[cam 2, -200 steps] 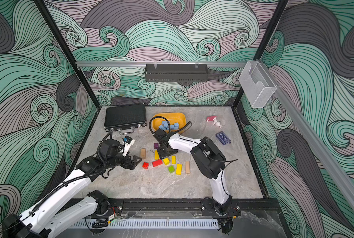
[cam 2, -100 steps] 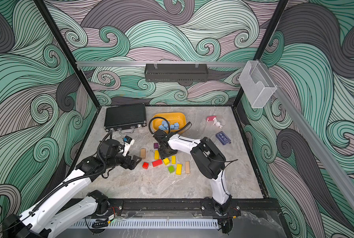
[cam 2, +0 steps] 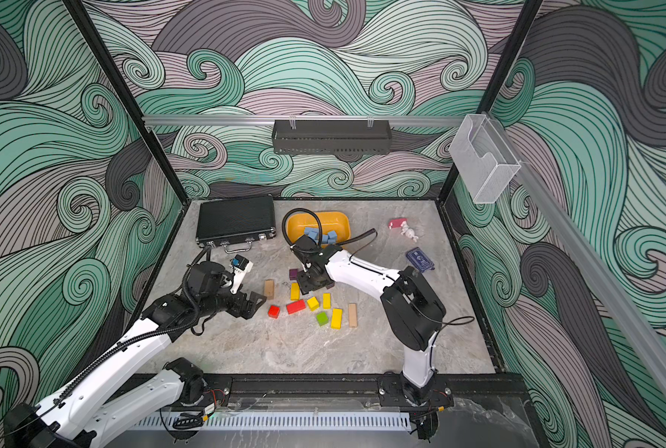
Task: Pick out the blue building blocks
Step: Pick up the building block from the center of the board.
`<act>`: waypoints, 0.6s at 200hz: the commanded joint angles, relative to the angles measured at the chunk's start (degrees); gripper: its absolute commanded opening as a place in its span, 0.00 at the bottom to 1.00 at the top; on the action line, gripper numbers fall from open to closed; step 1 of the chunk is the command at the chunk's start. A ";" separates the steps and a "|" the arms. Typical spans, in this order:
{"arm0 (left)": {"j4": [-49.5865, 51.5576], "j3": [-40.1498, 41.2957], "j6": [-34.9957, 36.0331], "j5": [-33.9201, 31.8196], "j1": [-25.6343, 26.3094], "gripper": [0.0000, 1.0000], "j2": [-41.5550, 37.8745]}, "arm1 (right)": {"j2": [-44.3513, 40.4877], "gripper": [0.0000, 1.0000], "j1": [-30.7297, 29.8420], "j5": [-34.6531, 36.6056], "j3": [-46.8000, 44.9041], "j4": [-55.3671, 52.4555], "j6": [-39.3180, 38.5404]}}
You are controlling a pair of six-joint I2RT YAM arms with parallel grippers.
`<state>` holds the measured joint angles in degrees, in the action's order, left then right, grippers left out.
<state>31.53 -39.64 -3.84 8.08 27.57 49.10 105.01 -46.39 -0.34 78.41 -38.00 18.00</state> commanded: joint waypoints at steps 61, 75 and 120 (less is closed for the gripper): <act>-1.46 -6.71 1.31 -2.61 0.29 0.95 -1.61 | -8.10 0.00 0.76 -2.21 6.08 -3.48 -0.56; -1.85 -7.68 1.84 -2.89 0.29 0.95 -1.02 | -8.64 0.00 1.50 -2.11 7.47 -3.99 -0.94; -4.14 -10.14 3.17 -3.39 0.27 0.95 1.77 | -8.27 0.00 4.80 -1.46 12.47 -5.57 -1.76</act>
<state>29.80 -46.83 -2.17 5.80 27.57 49.43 96.99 -43.51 -2.37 88.33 -41.41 17.39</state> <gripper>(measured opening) 0.946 0.602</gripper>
